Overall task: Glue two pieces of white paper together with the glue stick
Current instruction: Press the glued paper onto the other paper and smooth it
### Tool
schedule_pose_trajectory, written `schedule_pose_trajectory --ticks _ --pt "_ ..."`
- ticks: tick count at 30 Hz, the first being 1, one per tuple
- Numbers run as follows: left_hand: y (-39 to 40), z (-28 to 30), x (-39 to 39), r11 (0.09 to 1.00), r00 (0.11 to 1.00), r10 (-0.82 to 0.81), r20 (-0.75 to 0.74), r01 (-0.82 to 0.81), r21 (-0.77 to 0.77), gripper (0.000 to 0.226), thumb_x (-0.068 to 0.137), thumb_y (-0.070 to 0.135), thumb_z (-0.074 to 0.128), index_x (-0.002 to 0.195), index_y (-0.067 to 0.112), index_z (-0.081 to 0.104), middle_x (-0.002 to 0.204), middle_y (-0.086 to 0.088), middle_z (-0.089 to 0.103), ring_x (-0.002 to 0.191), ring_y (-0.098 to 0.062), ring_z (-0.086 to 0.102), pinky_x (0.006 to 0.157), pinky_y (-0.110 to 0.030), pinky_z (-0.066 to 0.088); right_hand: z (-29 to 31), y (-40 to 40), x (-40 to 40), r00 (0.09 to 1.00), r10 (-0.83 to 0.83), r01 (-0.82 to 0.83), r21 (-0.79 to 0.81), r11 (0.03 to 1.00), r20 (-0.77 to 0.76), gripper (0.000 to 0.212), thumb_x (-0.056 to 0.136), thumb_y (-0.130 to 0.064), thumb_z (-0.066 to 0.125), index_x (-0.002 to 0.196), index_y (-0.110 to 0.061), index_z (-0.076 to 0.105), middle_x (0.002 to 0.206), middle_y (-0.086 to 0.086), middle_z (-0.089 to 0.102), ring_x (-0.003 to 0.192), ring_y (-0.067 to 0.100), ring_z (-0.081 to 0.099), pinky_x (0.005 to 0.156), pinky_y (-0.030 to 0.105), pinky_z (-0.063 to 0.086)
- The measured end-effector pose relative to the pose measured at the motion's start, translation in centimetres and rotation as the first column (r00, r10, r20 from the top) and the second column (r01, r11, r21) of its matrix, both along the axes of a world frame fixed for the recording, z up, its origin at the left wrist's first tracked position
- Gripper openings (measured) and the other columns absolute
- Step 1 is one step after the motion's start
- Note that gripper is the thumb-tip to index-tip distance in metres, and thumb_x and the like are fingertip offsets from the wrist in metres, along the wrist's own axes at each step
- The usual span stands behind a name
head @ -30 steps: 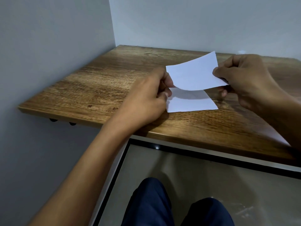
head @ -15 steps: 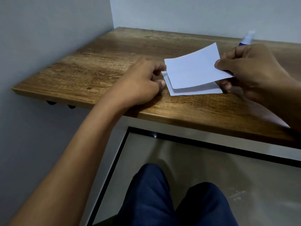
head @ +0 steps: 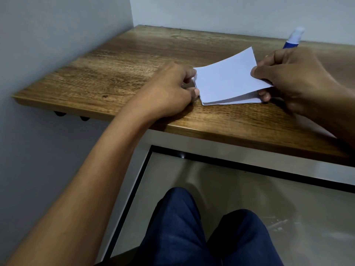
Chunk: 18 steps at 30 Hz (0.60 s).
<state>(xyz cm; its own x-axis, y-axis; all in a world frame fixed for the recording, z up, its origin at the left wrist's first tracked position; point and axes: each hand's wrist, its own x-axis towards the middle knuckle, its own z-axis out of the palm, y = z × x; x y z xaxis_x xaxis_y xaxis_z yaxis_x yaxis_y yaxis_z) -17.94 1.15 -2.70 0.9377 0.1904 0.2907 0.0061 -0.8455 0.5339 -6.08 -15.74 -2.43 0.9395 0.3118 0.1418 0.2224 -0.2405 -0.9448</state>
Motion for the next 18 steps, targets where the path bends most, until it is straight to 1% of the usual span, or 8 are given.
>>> schedule_pose_trajectory --ticks 4,8,13,15,16,18 --pt "0.12 -0.11 0.1 1.0 1.0 0.009 -0.003 -0.009 -0.004 0.023 0.085 0.018 0.057 0.102 0.004 0.061 0.093 -0.006 0.053 0.098 -0.024 0.054 0.072 -0.028 0.036 -0.01 0.02 -0.06 1.0 0.006 -0.006 -0.002 1.0 0.002 0.023 0.08 -0.002 0.062 0.063 -0.012 0.05 0.059 0.009 0.053 0.028 0.012 0.045 0.033 0.019 0.037" --pt "0.14 -0.24 0.17 1.0 1.0 0.018 0.009 -0.018 -0.016 0.026 0.084 0.019 0.057 0.105 0.004 0.062 0.103 -0.013 0.059 0.099 -0.025 0.055 0.078 -0.028 0.042 -0.02 0.05 -0.13 1.0 0.01 -0.01 0.004 1.0 0.003 0.024 0.081 -0.002 0.061 0.062 -0.012 0.049 0.06 0.008 0.052 0.027 0.012 0.045 0.033 0.018 0.036" --pt "0.31 -0.27 0.26 1.0 1.0 0.004 -0.002 -0.004 0.002 0.029 0.085 0.02 0.057 0.108 0.002 0.06 0.107 -0.013 0.059 0.1 -0.025 0.054 0.079 -0.029 0.042 -0.15 0.18 -0.26 1.0 0.014 -0.014 -0.009 1.0 0.017 0.024 0.081 -0.002 0.061 0.062 -0.011 0.049 0.056 0.008 0.05 0.027 0.012 0.044 0.031 0.018 0.036" --pt "0.32 -0.31 0.26 1.0 1.0 0.004 0.002 -0.004 0.009 0.028 0.085 0.02 0.057 0.106 0.003 0.061 0.107 -0.014 0.059 0.1 -0.025 0.054 0.079 -0.029 0.042 -0.16 0.21 -0.31 1.0 0.016 -0.016 -0.007 1.0 0.019 0.025 0.081 -0.001 0.061 0.061 -0.011 0.049 0.056 0.008 0.05 0.027 0.012 0.044 0.031 0.018 0.036" --pt "0.34 -0.33 0.26 1.0 1.0 0.003 0.005 -0.003 0.011 0.027 0.084 0.021 0.057 0.105 0.003 0.061 0.105 -0.014 0.059 0.098 -0.025 0.054 0.078 -0.028 0.041 -0.14 0.22 -0.31 1.0 0.017 -0.017 -0.009 1.0 0.019 0.025 0.081 -0.001 0.061 0.061 -0.011 0.05 0.056 0.008 0.05 0.026 0.011 0.044 0.031 0.018 0.036" --pt "0.38 -0.39 0.28 1.0 1.0 -0.017 -0.002 0.017 0.024 0.027 0.084 0.022 0.058 0.097 -0.001 0.06 0.088 -0.008 0.057 0.085 -0.021 0.052 0.068 -0.029 0.037 -0.07 0.21 -0.3 1.0 0.02 -0.019 -0.021 1.0 0.016 0.023 0.082 -0.002 0.061 0.063 -0.01 0.05 0.058 0.008 0.051 0.027 0.011 0.045 0.031 0.018 0.036"
